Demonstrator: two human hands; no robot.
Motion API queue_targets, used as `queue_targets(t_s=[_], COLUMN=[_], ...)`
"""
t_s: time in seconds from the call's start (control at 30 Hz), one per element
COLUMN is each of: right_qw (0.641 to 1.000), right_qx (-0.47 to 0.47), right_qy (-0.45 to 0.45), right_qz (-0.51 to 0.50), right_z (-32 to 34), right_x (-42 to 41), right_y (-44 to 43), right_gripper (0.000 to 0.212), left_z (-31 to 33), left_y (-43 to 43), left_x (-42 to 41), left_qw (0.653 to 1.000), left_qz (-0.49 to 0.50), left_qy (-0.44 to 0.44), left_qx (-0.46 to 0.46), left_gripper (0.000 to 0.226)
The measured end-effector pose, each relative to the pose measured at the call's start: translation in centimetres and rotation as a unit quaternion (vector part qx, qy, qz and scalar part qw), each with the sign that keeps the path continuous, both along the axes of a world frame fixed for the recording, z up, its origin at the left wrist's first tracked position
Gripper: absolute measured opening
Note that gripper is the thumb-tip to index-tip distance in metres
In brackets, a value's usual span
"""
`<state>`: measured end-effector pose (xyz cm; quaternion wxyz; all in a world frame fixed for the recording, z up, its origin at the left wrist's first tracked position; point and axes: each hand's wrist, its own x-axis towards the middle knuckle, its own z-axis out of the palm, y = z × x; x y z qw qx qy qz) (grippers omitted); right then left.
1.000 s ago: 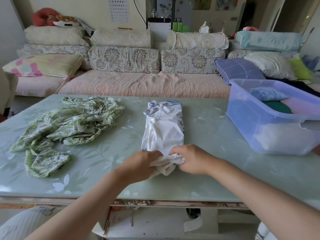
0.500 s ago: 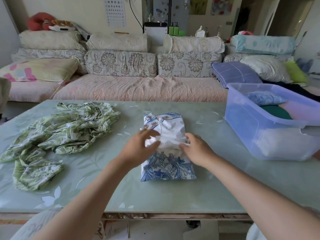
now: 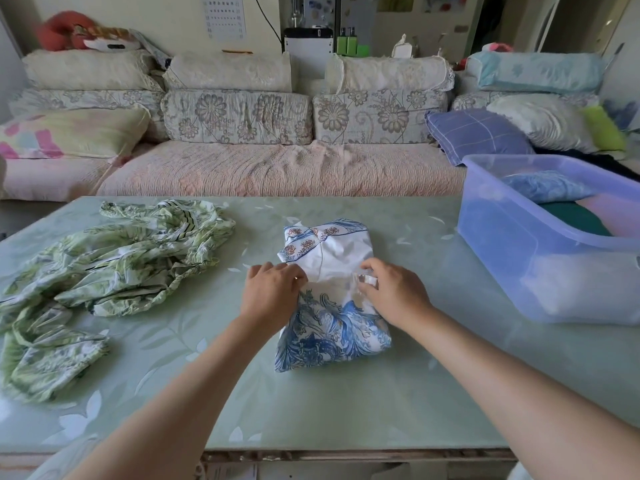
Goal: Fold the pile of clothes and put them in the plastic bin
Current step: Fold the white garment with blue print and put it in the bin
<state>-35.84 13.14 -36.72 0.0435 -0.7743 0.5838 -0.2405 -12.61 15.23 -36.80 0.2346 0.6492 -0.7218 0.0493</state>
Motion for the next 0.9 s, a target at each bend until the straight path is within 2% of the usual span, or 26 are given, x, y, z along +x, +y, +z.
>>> queue_targets(t_s=[0.07, 0.13, 0.17, 0.23, 0.3, 0.4, 0.5, 0.57, 0.67, 0.8, 0.83, 0.9], right_qw=[0.999, 0.988, 0.983, 0.984, 0.986, 0.987, 0.988, 0.991, 0.991, 0.973, 0.967, 0.953], right_qx=[-0.04, -0.128, -0.14, -0.081, -0.01, 0.036, 0.064, 0.038, -0.039, -0.109, -0.097, 0.007], right_qy=[0.015, 0.039, 0.051, 0.087, 0.111, 0.085, 0.041, 0.043, 0.094, 0.1, 0.106, 0.18], right_qz=[0.012, 0.077, 0.106, 0.129, 0.126, 0.132, 0.133, 0.118, 0.087, 0.176, 0.209, 0.245], right_z=[-0.2, 0.0, 0.2, 0.2, -0.2, -0.5, -0.7, -0.9, -0.5, 1.4, 1.6, 1.3], right_x=[0.1, 0.1, 0.1, -0.1, -0.4, -0.8, -0.7, -0.6, -0.8, 0.4, 0.8, 1.4], right_y=[-0.3, -0.5, -0.6, -0.8, -1.1, -1.7, -1.8, -1.5, -1.1, 1.7, 2.8, 5.1], right_gripper=[0.032, 0.016, 0.016, 0.028, 0.023, 0.017, 0.018, 0.013, 0.03, 0.033, 0.042, 0.074], left_z=[-0.9, -1.4, -1.5, -1.3, -1.1, -0.8, -0.1, -0.9, -2.9, -3.6, -3.7, -3.7], left_y=[-0.6, -1.1, -1.4, -1.7, -1.7, -1.4, -0.2, 0.8, 1.5, 1.4, 1.3, 1.4], left_x=[0.1, -0.2, -0.2, -0.3, -0.3, -0.9, -2.7, -3.4, -2.6, -2.2, -2.2, -2.2], left_qw=[0.999, 0.998, 0.997, 0.997, 0.997, 0.998, 0.983, 0.973, 0.963, 0.965, 0.966, 0.973], left_qz=[-0.024, -0.051, -0.058, -0.062, -0.067, -0.057, -0.17, -0.226, -0.18, -0.167, -0.161, -0.149], left_qy=[-0.009, -0.001, 0.011, 0.041, 0.049, -0.001, -0.001, -0.055, -0.117, -0.106, -0.105, -0.097], left_qx=[0.027, 0.042, 0.04, 0.017, -0.004, -0.038, -0.069, -0.001, 0.16, 0.173, 0.17, 0.15], left_gripper=[0.019, 0.021, 0.021, 0.021, 0.02, 0.011, 0.029, 0.046, 0.069, 0.082, 0.087, 0.095])
